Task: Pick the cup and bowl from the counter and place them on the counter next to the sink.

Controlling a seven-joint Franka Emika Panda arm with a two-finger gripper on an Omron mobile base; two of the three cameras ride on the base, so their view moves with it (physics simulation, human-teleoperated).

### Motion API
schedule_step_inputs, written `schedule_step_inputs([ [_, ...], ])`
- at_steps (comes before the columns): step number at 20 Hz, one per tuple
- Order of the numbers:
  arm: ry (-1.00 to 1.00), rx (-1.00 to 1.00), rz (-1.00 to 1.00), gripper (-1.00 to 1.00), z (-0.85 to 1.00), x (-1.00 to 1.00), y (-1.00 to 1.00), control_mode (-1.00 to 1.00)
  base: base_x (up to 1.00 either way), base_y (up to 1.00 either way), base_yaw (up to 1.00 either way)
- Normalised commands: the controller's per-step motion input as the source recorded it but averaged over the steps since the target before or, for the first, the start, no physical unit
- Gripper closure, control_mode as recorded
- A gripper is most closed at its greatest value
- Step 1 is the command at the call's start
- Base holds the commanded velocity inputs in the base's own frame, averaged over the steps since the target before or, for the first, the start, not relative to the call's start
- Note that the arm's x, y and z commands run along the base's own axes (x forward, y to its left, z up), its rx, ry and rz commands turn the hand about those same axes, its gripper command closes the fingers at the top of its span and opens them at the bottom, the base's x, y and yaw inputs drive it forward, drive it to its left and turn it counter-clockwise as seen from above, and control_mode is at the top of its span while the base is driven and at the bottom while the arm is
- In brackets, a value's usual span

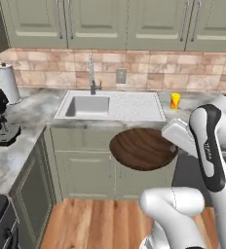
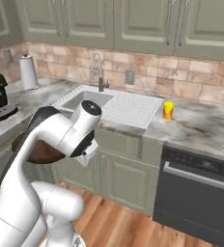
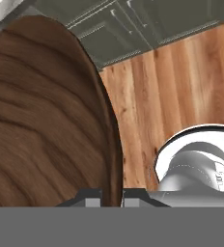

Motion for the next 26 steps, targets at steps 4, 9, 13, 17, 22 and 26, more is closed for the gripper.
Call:
schedule_step_inputs([
  [4, 0.0, 0.0, 0.0, 1.0, 0.0, 0.0, 0.0, 1.0, 0.37, -0.86, -0.43],
  [9, 0.0, 0.0, 0.0, 1.0, 0.0, 0.0, 0.0, 1.0, 0.34, -0.66, -0.22],
  [13, 0.0, 0.0, 0.0, 1.0, 0.0, 0.0, 0.0, 1.0, 0.6, -0.4, -0.03],
  [17, 0.0, 0.0, 0.0, 1.0, 0.0, 0.0, 0.0, 1.0, 0.9, -0.37, 0.0],
  [22, 0.0, 0.0, 0.0, 1.0, 0.0, 0.0, 0.0, 1.0, 0.36, -0.1, 0.0],
  [26, 0.0, 0.0, 0.0, 1.0, 0.0, 0.0, 0.0, 1.0, 0.0, -0.03, -0.06],
])
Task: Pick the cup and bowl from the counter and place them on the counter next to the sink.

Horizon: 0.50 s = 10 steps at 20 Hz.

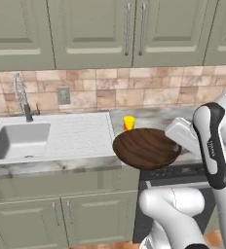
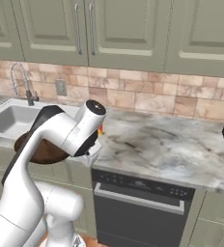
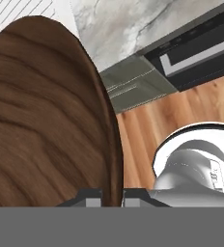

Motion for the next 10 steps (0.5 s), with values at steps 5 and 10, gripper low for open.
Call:
schedule_step_inputs([
  [5, 0.0, 0.0, 0.0, 1.0, 0.0, 0.0, 0.0, 1.0, 0.07, 0.0, -0.25],
  [10, 0.0, 0.0, 0.0, 1.0, 0.0, 0.0, 0.0, 1.0, 0.19, 0.0, -0.27],
])
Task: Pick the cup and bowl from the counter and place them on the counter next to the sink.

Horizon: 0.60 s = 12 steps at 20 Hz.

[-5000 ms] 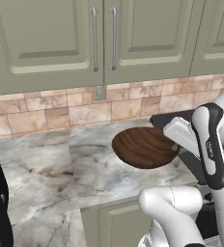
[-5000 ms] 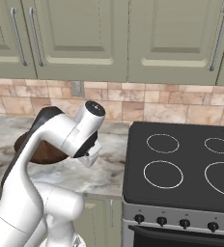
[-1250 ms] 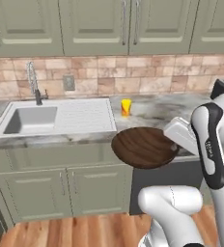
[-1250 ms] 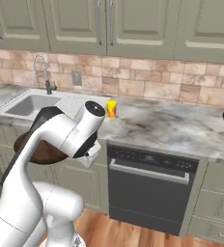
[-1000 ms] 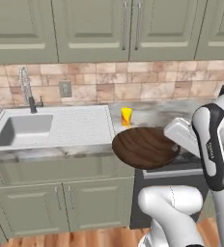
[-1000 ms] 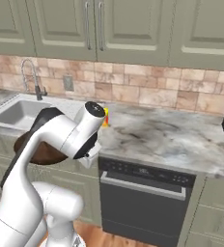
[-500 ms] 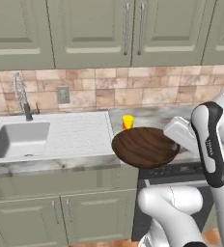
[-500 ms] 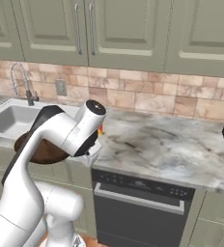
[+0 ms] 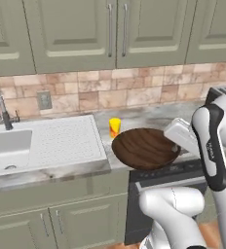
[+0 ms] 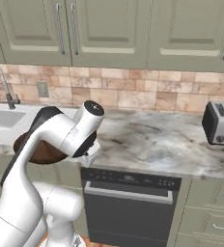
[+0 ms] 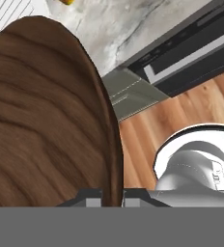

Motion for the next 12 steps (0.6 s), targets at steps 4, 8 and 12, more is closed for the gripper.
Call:
schedule_step_inputs([
  [4, 0.0, 0.0, 0.0, 1.0, 0.0, 0.0, 0.0, 1.0, 0.18, 0.04, -0.23],
  [8, 0.0, 0.0, 0.0, 1.0, 0.0, 0.0, 0.0, 1.0, 0.32, 0.09, -0.2],
  [12, 0.0, 0.0, 0.0, 1.0, 0.0, 0.0, 0.0, 1.0, 0.23, 0.21, -0.17],
])
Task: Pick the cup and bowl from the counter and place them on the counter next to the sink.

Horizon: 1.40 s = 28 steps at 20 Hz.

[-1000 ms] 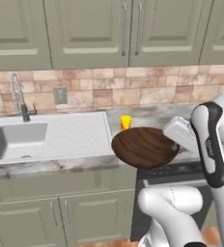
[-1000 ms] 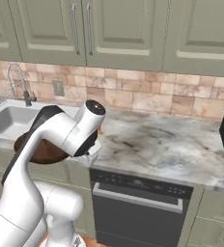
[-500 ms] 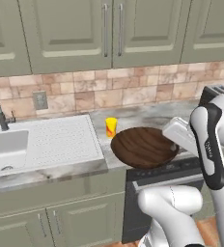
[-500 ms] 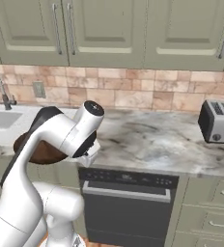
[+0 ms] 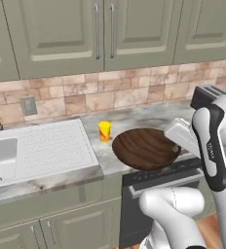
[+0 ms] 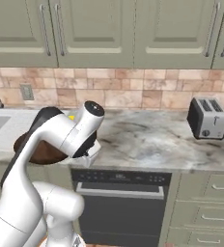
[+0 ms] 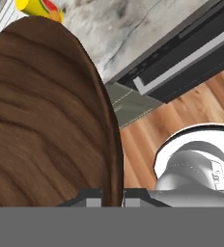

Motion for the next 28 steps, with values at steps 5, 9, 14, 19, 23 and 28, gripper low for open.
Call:
schedule_step_inputs([
  [5, 0.0, 0.0, 0.0, 1.0, 0.0, 0.0, 0.0, 1.0, 0.24, 0.31, -0.12],
  [9, 0.0, 0.0, 0.0, 1.0, 0.0, 0.0, 0.0, 1.0, 0.09, 0.25, -0.05],
  [14, 0.0, 0.0, 0.0, 1.0, 0.0, 0.0, 0.0, 1.0, 0.28, 0.35, -0.03],
  [19, 0.0, 0.0, 0.0, 1.0, 0.0, 0.0, 0.0, 1.0, 0.52, 0.21, -0.01],
  [23, 0.0, 0.0, 0.0, 1.0, 0.0, 0.0, 0.0, 1.0, 0.03, 0.0, 0.0],
  [28, 0.0, 0.0, 0.0, 1.0, 0.0, 0.0, 0.0, 1.0, 0.0, 0.0, 0.0],
])
